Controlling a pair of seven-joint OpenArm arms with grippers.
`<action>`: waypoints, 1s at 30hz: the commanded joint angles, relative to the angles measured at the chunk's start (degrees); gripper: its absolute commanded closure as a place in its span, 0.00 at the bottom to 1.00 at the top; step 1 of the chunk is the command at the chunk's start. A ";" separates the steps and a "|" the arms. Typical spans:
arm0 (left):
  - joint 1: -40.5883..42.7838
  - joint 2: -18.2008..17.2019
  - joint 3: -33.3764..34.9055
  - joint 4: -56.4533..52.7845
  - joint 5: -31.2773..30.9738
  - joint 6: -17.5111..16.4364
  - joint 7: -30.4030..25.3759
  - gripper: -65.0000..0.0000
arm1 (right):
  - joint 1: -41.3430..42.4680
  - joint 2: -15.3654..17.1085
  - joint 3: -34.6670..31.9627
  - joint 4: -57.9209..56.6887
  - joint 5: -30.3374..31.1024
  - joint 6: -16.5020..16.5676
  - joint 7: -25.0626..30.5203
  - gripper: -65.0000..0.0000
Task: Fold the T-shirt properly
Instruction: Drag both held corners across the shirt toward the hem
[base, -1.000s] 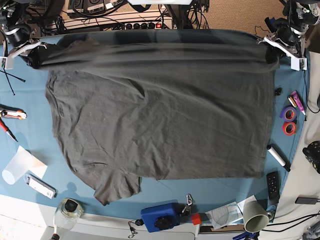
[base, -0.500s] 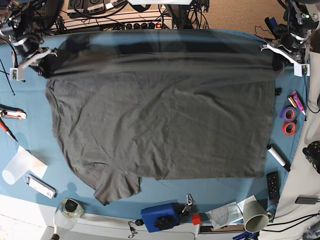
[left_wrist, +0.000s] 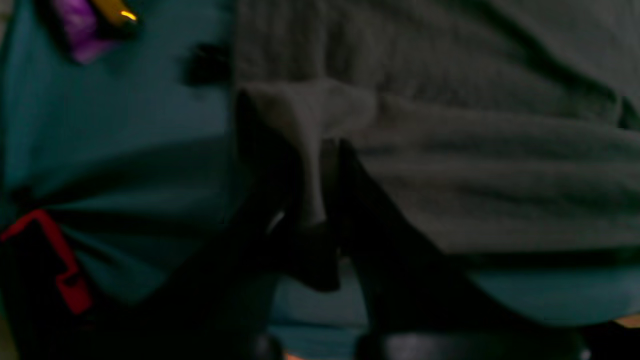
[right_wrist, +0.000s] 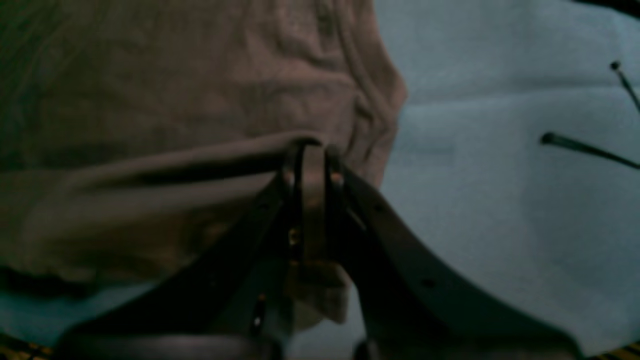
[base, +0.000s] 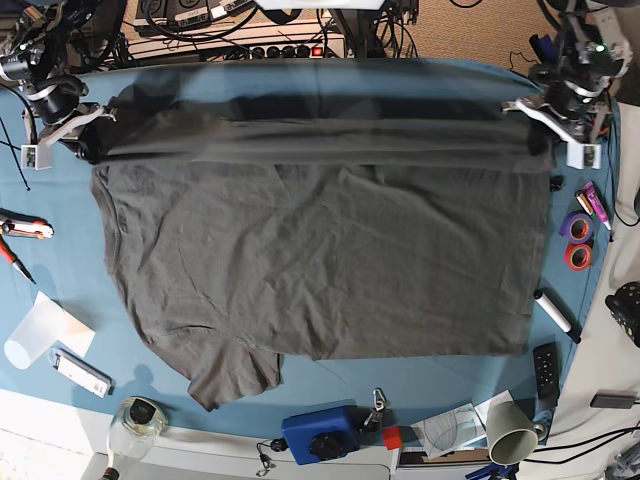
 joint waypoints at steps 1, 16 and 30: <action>-0.04 -0.76 0.02 0.98 1.36 2.05 -2.03 1.00 | 0.79 1.11 0.48 0.79 -0.24 -0.33 1.73 1.00; -3.85 -0.81 0.39 0.81 2.64 3.76 -2.84 1.00 | 3.45 1.14 0.44 0.74 -1.16 -0.33 1.90 1.00; -6.10 -0.96 5.35 -0.96 7.45 3.26 -3.89 1.00 | 7.61 1.09 -8.68 0.72 -9.75 -2.05 3.67 1.00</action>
